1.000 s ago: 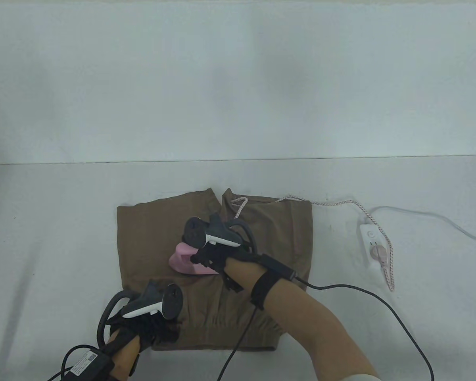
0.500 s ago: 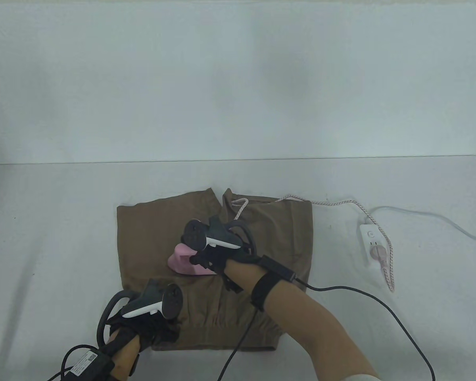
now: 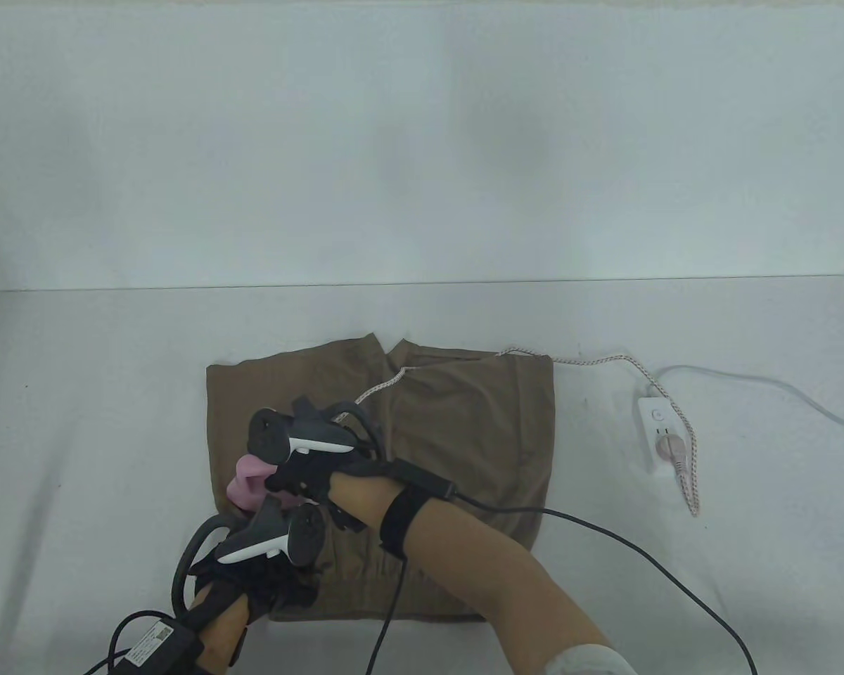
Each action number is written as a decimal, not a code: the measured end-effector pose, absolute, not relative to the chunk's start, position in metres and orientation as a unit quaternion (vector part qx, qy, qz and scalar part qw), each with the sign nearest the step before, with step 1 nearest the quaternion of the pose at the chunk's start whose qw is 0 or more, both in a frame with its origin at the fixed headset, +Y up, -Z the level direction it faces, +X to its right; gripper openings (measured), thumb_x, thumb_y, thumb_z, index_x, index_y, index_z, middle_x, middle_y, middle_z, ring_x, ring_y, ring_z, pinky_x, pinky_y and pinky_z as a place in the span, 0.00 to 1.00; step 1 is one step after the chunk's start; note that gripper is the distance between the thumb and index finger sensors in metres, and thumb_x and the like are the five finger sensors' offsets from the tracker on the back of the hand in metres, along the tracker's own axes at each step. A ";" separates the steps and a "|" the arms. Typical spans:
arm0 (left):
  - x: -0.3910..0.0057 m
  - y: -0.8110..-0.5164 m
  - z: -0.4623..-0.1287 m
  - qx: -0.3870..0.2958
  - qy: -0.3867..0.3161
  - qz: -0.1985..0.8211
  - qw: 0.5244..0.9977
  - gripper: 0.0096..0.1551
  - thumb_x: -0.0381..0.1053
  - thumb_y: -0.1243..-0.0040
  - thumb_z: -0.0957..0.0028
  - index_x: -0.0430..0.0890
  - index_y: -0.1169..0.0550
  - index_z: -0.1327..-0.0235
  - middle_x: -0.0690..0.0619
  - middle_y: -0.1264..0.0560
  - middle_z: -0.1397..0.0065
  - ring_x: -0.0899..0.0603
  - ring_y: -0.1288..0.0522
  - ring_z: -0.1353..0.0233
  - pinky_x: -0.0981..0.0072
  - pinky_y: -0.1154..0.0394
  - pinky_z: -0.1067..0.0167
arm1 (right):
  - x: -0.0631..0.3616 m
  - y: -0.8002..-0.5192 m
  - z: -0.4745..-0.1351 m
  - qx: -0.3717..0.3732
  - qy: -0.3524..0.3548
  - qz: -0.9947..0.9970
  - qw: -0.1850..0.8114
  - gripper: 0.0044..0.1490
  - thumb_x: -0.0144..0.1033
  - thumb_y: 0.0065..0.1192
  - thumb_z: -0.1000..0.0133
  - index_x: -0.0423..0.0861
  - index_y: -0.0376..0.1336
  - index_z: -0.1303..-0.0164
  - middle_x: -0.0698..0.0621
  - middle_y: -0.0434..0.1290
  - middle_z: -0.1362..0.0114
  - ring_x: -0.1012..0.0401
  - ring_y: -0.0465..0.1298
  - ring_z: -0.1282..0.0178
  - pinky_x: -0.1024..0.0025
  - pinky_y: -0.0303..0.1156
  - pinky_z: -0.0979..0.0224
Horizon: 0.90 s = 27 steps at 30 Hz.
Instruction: Iron shorts with electric iron on table
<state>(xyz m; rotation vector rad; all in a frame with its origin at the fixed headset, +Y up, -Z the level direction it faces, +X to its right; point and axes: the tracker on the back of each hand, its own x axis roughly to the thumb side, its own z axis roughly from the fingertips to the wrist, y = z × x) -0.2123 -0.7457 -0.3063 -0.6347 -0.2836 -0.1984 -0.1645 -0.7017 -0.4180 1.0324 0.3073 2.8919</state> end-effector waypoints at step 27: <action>-0.211 -0.746 -0.306 -0.306 -0.140 -0.102 0.936 0.39 0.70 0.36 0.54 0.61 0.33 0.29 0.56 0.35 0.23 0.43 0.27 0.28 0.34 0.37 0.25 | -0.068 -0.696 -0.407 0.293 0.108 0.950 0.019 0.42 0.57 0.76 0.49 0.64 0.61 0.24 0.64 0.78 0.43 0.67 0.83 0.52 0.57 0.80 0.57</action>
